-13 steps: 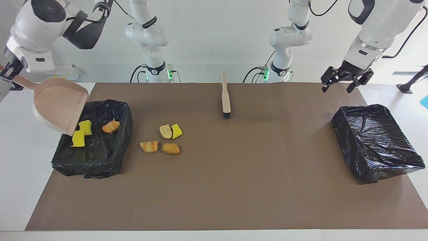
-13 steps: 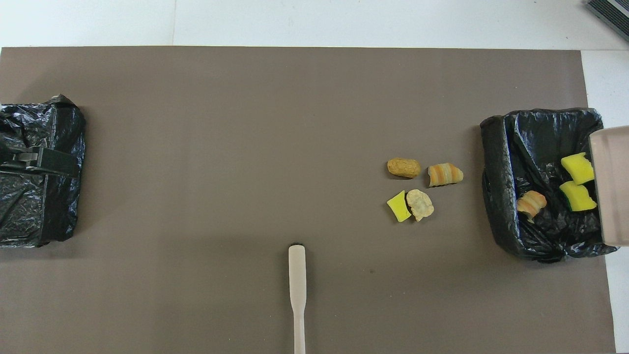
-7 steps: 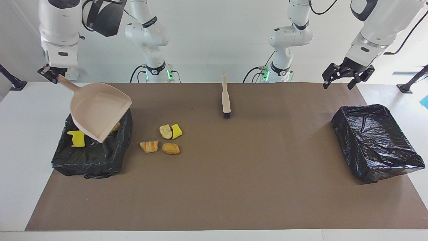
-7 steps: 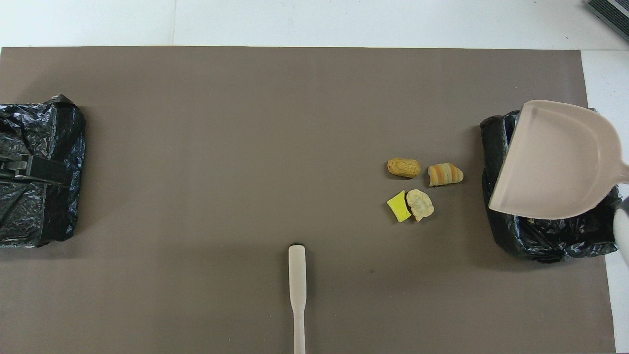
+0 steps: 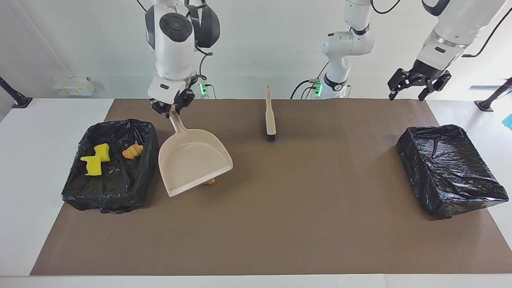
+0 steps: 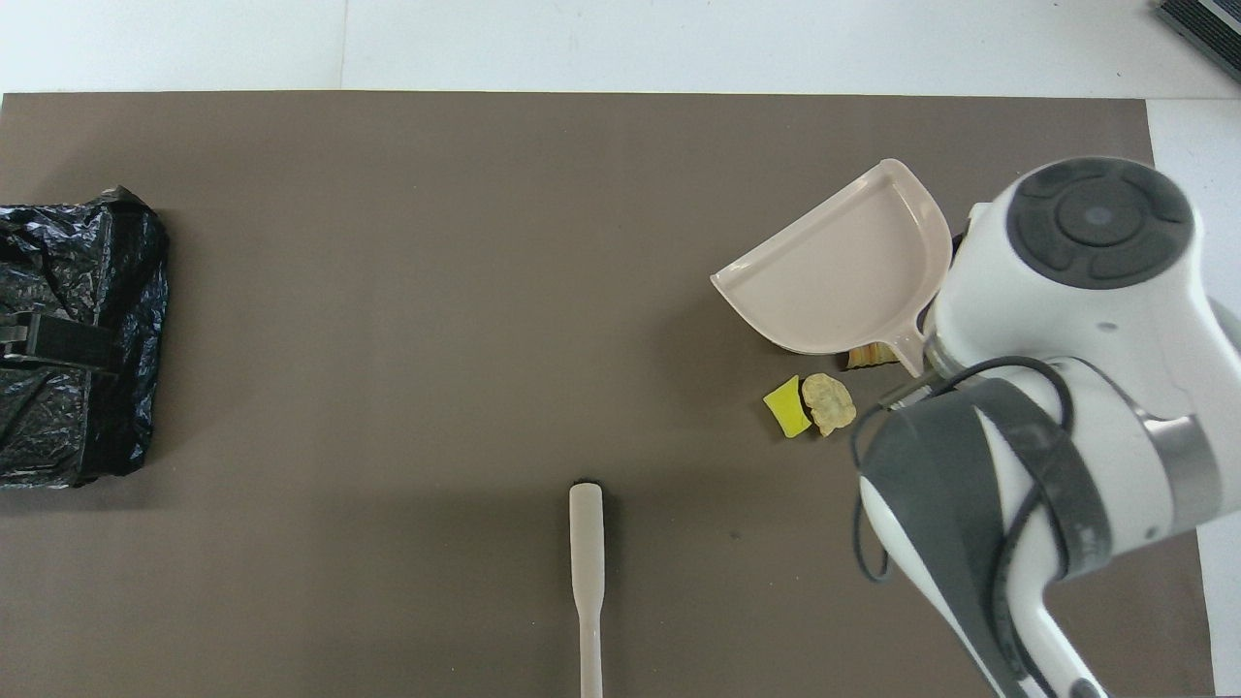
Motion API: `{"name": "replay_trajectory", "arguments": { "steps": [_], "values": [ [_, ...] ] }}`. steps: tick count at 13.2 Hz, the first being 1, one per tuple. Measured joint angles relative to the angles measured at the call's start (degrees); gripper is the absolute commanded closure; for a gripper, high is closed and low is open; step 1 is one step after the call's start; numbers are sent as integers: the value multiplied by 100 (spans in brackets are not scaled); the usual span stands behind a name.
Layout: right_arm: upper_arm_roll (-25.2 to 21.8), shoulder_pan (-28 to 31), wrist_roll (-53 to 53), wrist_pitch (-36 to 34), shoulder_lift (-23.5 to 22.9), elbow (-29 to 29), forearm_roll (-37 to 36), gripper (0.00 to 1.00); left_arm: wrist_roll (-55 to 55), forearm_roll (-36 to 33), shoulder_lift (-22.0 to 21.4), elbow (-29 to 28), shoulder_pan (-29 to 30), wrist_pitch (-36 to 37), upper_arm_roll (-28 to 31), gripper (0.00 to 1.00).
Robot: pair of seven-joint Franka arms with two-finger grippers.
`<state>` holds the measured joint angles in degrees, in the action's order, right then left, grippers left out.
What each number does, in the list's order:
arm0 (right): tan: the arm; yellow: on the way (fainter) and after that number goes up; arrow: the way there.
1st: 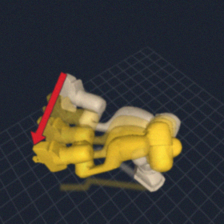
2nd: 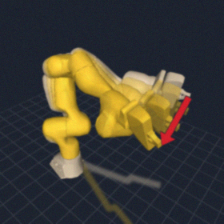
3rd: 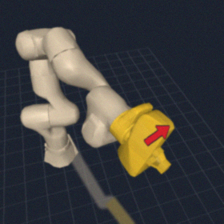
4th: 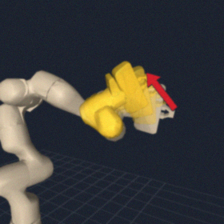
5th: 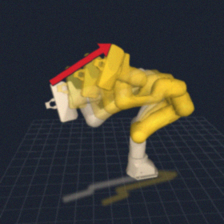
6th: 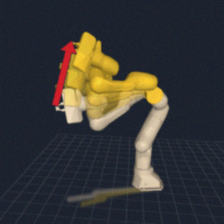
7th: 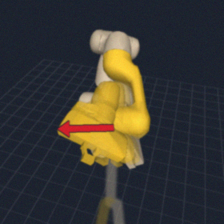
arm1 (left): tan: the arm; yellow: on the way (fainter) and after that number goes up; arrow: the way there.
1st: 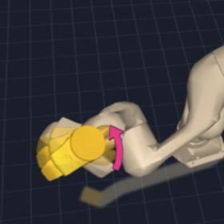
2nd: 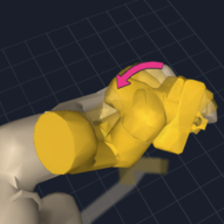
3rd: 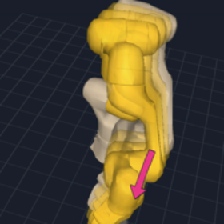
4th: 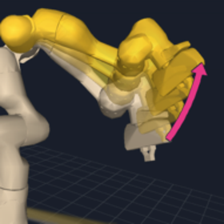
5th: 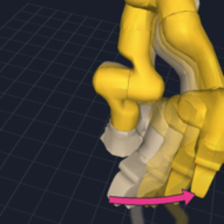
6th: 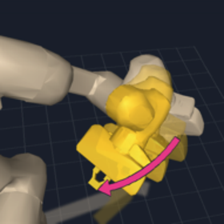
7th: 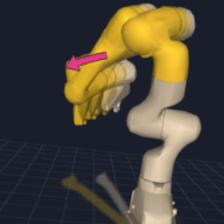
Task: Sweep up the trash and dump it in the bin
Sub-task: 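Bring the dustpan back with the right gripper and set it on the table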
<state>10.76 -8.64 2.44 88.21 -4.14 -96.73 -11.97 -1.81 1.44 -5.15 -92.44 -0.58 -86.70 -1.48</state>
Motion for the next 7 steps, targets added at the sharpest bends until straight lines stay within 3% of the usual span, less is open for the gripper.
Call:
{"name": "replay_trajectory", "arguments": {
  "steps": [3,7],
  "values": [
    [-3,-555,-1957,851,-969,576,715,100,0,0,0,0,2,0,54,0],
    [4,-1336,-3642,1980,-1778,800,994,100,0,0,0,0,2,0,52,0]
  ]
}}
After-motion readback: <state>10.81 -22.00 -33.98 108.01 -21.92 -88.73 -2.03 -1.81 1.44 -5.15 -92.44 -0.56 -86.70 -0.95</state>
